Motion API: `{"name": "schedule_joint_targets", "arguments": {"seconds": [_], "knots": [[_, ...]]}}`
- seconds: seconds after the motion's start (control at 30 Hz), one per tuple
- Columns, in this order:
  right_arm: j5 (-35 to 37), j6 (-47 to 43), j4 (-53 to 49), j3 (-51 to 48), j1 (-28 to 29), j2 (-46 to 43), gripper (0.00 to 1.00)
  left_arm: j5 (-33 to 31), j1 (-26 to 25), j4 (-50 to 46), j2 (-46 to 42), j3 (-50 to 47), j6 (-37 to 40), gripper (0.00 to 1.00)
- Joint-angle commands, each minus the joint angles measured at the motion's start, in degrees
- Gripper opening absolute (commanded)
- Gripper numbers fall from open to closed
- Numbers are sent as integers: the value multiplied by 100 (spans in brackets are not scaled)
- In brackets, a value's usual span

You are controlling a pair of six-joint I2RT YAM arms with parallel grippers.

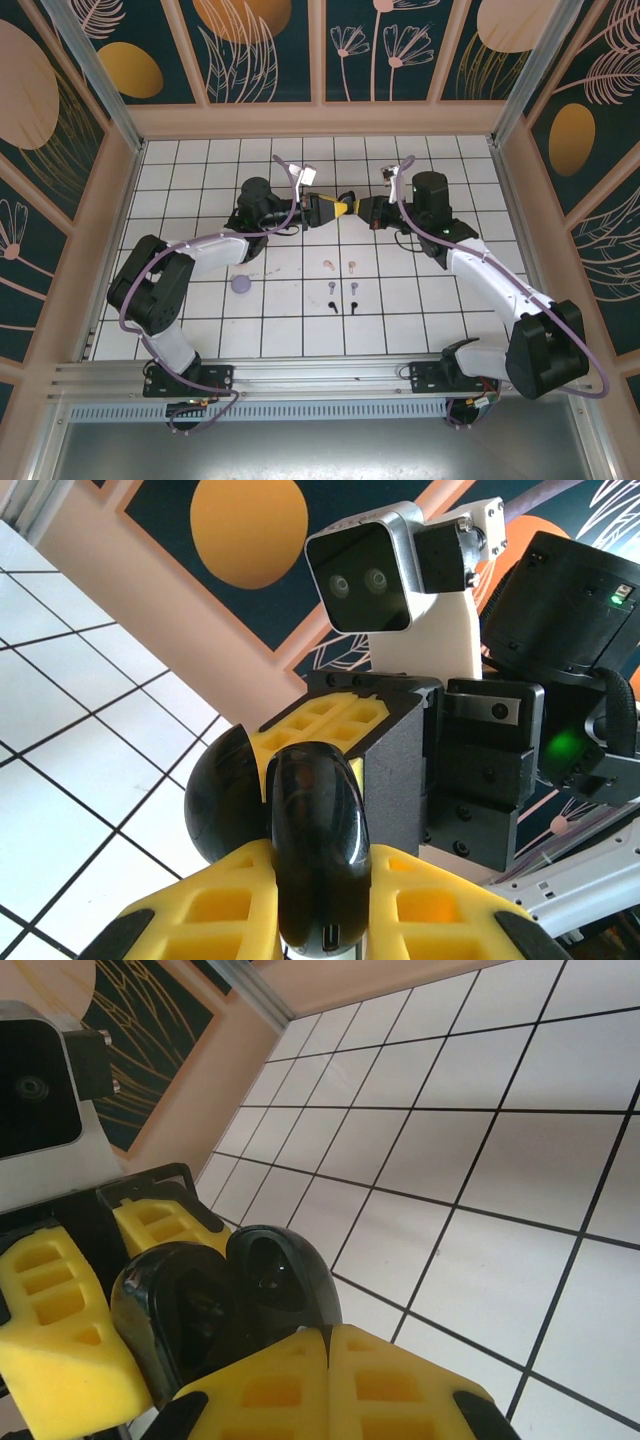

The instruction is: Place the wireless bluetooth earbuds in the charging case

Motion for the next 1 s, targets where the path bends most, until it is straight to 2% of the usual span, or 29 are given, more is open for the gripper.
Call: {"name": "schedule_joint_targets", "arguments": {"seconds": [0.0,0.07,0.3,0.47,0.6,0.67,0.97], "knots": [[340,-114,-135,241,121,-123,0,-283,-88,-151,-56,144,331,32],[445,-135,-185,266,126,-123,0,-420,-81,-309,-56,144,447,41],[612,-196,-289,416,88,-49,0,-672,-36,-900,-445,153,844,62],[639,-346,-424,579,42,61,0,-709,133,-1310,-743,106,1139,70],[665,-814,-790,869,33,187,0,-469,369,-1994,-924,322,1550,75],[712,-1200,-1053,1051,38,281,0,-244,468,-2579,-926,598,1915,77],[1039,-2953,-2095,1710,42,545,0,438,617,-6381,-415,2323,4368,79]]}}
